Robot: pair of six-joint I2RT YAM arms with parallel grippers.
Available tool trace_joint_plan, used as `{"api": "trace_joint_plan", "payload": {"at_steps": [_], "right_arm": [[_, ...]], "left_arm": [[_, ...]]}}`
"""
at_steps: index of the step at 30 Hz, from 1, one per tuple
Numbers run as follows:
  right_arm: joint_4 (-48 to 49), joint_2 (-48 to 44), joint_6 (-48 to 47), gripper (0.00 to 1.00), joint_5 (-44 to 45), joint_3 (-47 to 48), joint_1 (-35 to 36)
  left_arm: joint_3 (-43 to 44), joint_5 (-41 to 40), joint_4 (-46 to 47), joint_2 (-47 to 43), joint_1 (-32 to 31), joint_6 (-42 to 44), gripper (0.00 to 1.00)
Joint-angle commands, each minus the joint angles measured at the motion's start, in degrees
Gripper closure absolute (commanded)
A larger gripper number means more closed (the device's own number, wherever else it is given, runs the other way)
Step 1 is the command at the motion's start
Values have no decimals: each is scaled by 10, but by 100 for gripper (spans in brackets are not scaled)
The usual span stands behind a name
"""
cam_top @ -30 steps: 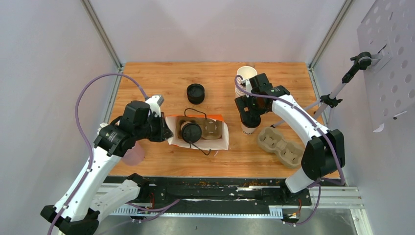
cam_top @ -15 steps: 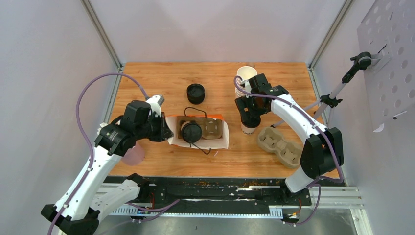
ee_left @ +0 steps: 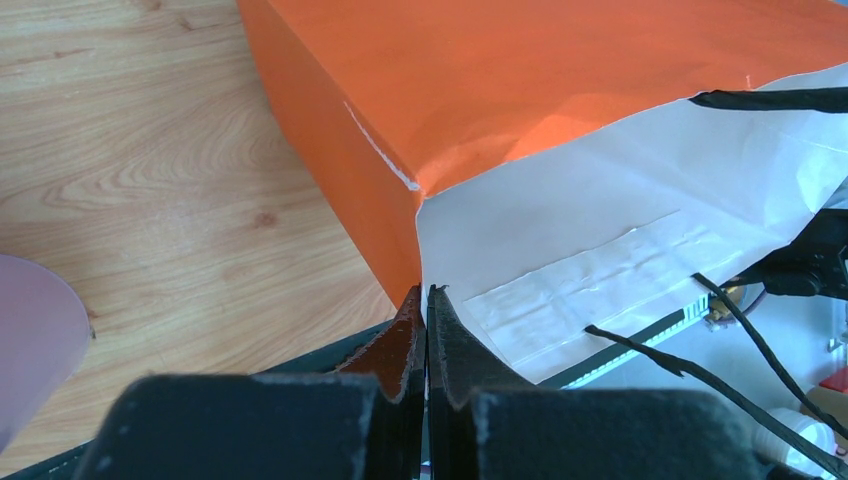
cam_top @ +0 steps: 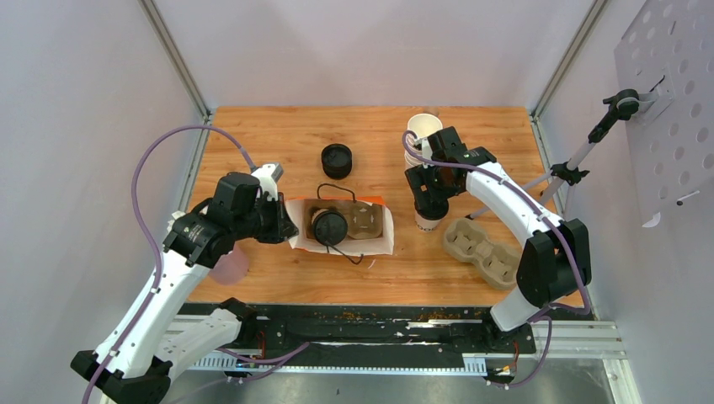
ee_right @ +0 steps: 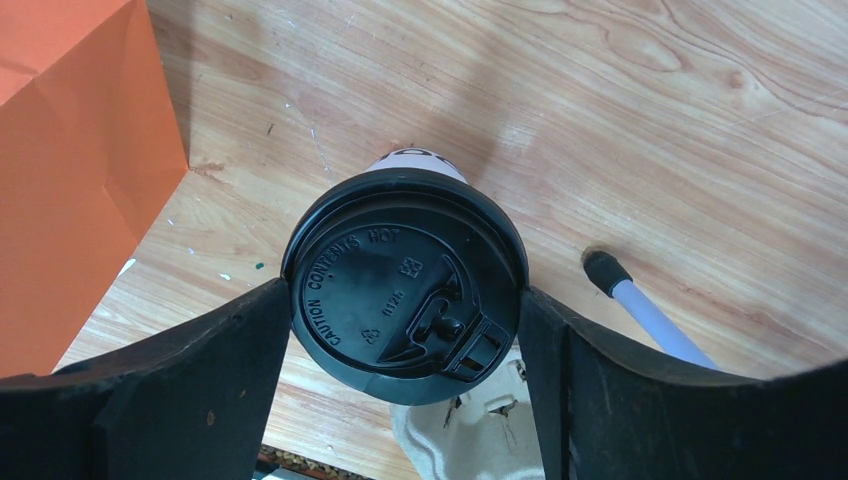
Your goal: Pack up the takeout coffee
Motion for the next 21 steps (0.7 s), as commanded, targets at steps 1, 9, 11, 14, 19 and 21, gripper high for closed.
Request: {"api": "trace_joint_plan", "payload": {"at_steps": [1, 9, 11, 14, 19, 21], "right_arm": [[8, 1, -9, 19, 9, -6, -2], [10, -23, -5, 33, 0, -22, -2], [-3, -38, 1, 34, -8, -14, -2], [-26, -70, 5, 33, -16, -6, -1], [-84, -123, 13, 33, -32, 25, 1], [-113, -143, 18, 33, -40, 54, 8]], "left_arm": [[15, 2, 15, -2, 2, 10, 100], [14, 4, 17, -3, 2, 7, 100], [13, 5, 18, -3, 2, 5, 100], [10, 4, 20, -5, 2, 3, 100], [6, 5, 22, -5, 2, 2, 100], [5, 6, 24, -4, 2, 0, 100]]}}
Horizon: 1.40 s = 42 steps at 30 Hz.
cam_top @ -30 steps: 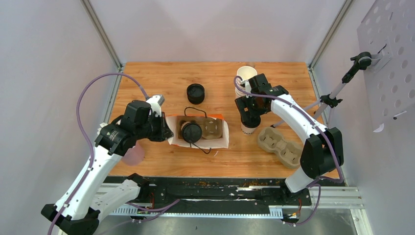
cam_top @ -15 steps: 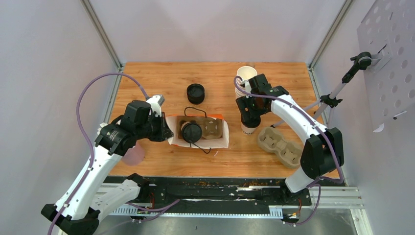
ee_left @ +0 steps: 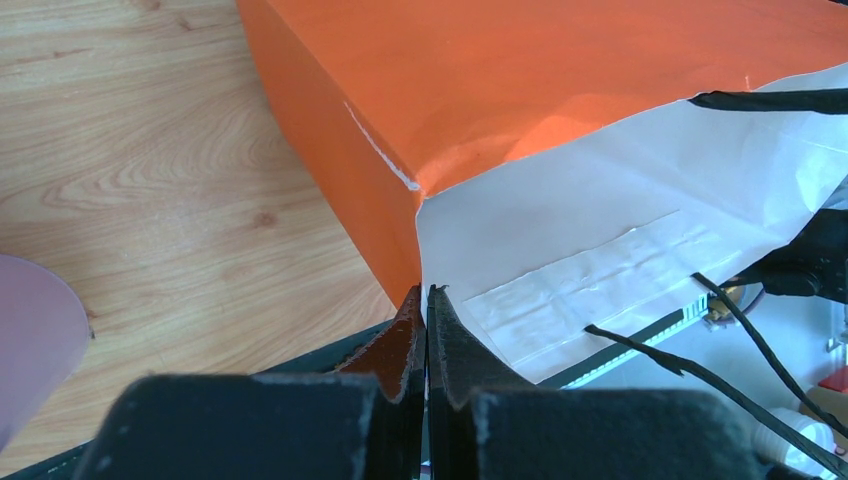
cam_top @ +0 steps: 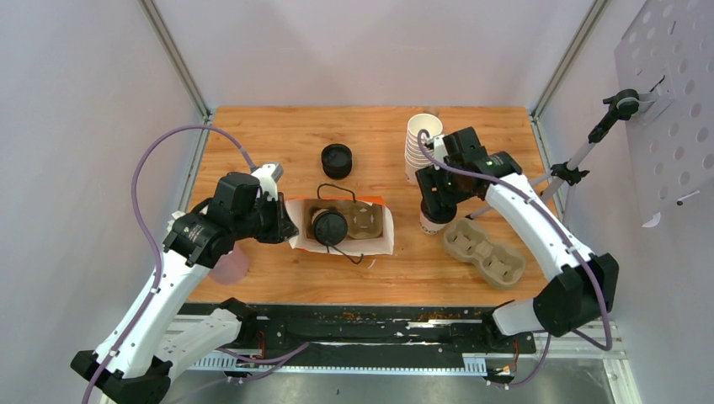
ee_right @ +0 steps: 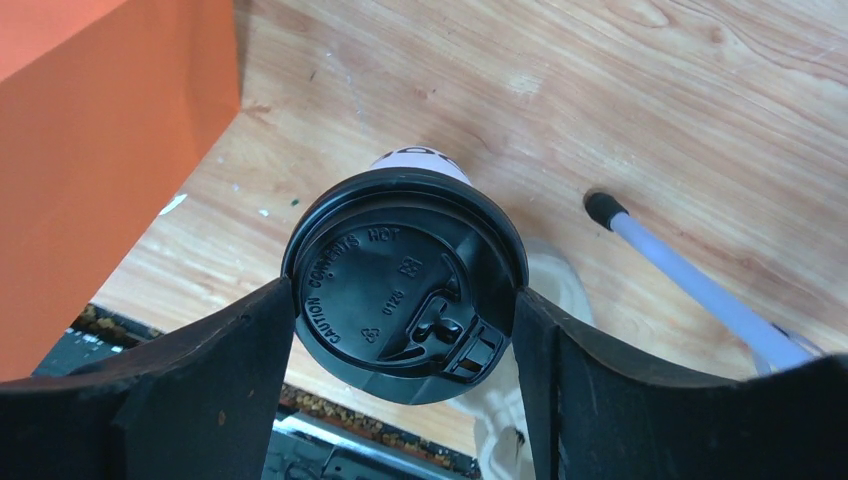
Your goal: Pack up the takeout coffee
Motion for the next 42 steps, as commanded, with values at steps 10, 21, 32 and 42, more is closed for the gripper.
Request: {"api": "trace_joint_plan", "payload": {"at_steps": [10, 21, 32, 42], "right_arm": [[-179, -121, 56, 34, 74, 259, 153], [-171, -137, 130, 33, 88, 322, 351], [34, -147, 23, 33, 139, 193, 470], [246, -154, -182, 31, 142, 13, 493]], "left_arm": [[7, 12, 29, 4, 2, -4, 100], [7, 15, 41, 9, 2, -9, 100], [-1, 31, 56, -3, 2, 5, 100], [-17, 54, 57, -14, 2, 20, 100]]}}
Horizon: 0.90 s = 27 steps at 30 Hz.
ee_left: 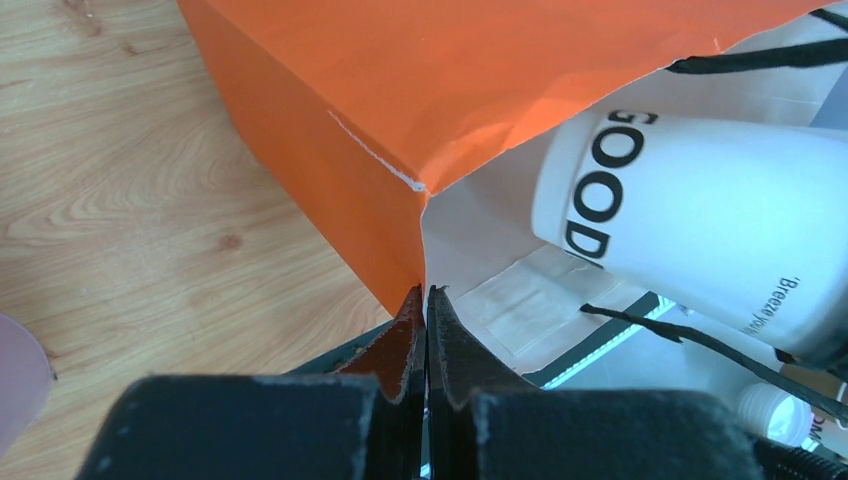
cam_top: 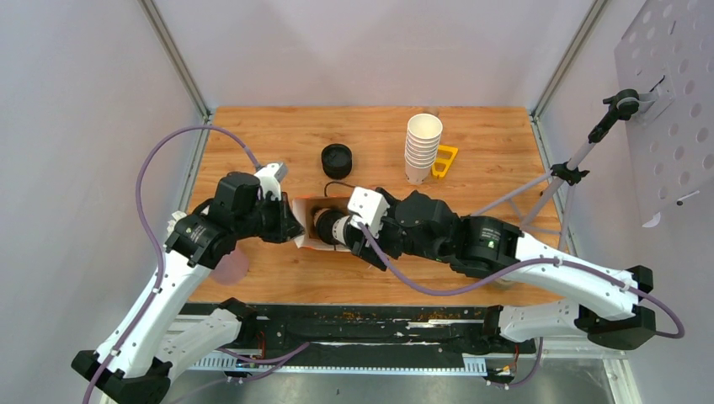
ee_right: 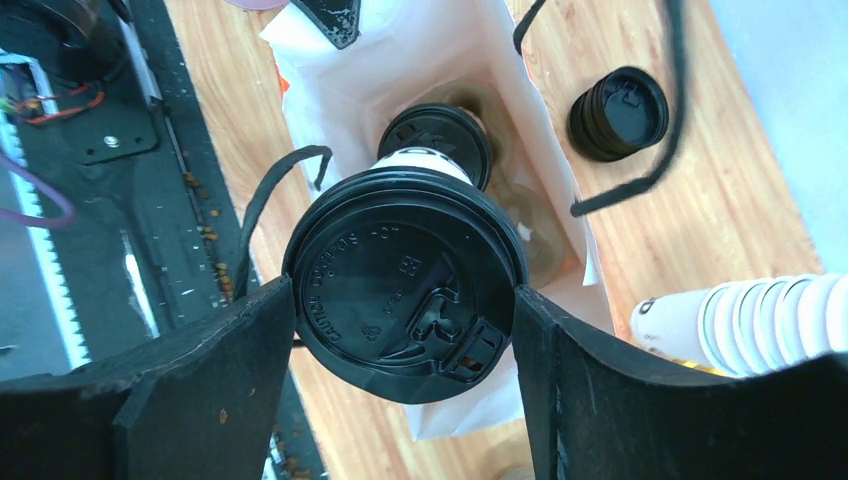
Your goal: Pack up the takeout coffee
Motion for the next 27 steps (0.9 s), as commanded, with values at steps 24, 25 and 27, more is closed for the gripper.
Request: {"api": "trace_joint_plan", "payload": {"at_steps": [24, 25, 27], "right_arm": [[174, 39, -144, 31, 19, -91, 44], [180, 36, -145, 31, 24, -94, 44], [192, 29, -158, 31, 36, -107, 45]], "left_arm": [[10, -41, -20, -36, 2, -1, 88], [8, -36, -21, -35, 2, 0, 90], [5, -31, -21, -34, 2, 0, 94]]}}
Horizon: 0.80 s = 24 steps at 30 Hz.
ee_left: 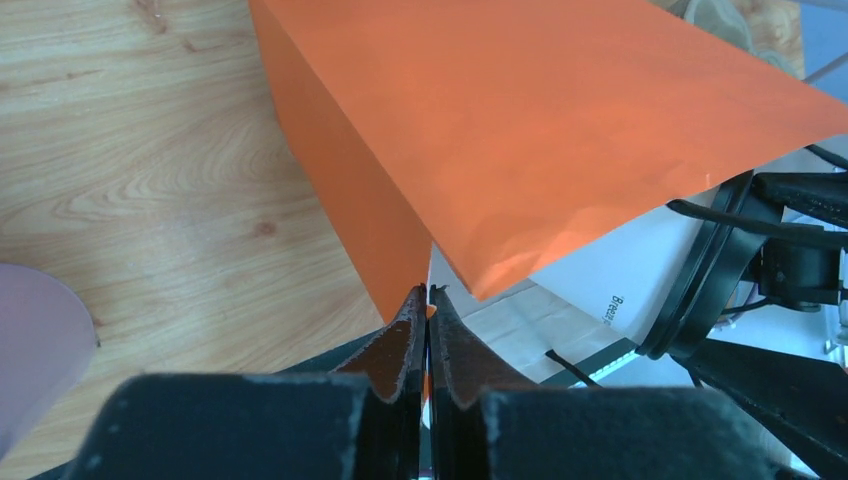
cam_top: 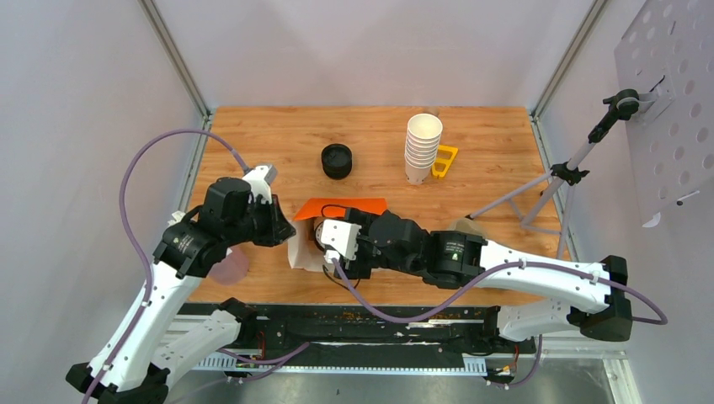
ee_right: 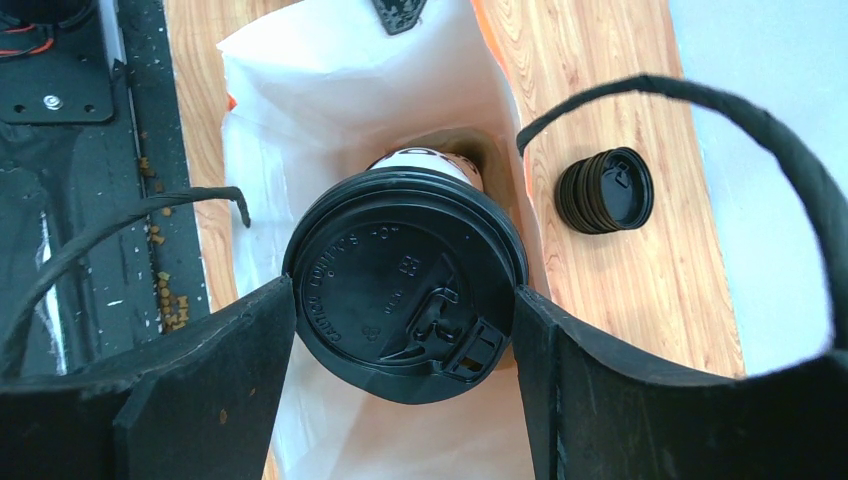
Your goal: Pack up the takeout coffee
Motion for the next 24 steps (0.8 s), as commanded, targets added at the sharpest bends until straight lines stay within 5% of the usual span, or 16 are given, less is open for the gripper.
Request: {"api": "trace_joint_plan", "payload": {"at_steps": [1, 24], "right_arm": [[57, -15, -23, 31, 34, -23, 3], [82, 30, -87, 32, 36, -47, 4]], "left_arm": [[-8, 17, 16, -2, 2, -1, 96], [-10, 39, 31, 4, 2, -7, 100]]}}
